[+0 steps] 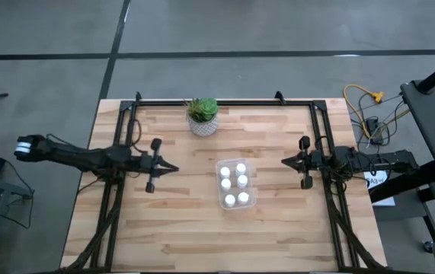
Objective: Pick and place pill bottles into a basket
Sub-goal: Return to Home Position
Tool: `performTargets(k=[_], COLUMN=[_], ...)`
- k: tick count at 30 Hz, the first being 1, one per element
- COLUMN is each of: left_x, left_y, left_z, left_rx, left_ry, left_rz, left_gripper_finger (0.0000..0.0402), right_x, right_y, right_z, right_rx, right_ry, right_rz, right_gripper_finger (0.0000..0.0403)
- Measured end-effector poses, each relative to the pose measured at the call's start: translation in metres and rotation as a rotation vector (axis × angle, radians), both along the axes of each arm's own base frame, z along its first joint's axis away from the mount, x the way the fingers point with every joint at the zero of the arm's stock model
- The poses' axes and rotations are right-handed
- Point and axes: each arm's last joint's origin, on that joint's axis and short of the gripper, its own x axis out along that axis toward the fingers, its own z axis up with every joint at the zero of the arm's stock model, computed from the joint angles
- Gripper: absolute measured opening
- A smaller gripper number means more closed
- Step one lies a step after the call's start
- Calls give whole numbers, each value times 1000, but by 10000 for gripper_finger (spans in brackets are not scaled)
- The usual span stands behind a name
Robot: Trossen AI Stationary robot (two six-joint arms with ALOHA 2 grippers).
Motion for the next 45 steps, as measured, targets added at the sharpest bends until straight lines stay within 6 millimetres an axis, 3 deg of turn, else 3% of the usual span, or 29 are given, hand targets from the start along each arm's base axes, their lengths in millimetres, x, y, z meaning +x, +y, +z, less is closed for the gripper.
performTargets(k=[9, 22, 38, 45], left_x=[-23, -34, -55, -52], left_y=[2, 3, 6, 7], left_z=[-8, -19, -24, -35], left_rx=[-33, -47, -61, -84], left_ry=[12, 77, -75, -54], left_rz=[0, -9, 23, 54], left_gripper_finger=[0, 0, 0, 0], right_x=[0, 0, 0, 0], right_y=[0, 0, 0, 0], right_z=[0, -3, -3, -3], right_rx=[-31, -35, -34, -7], right_ry=[5, 15, 15, 14], right_rz=[-3, -3, -3, -6], right_gripper_finger=[9, 9, 9, 9])
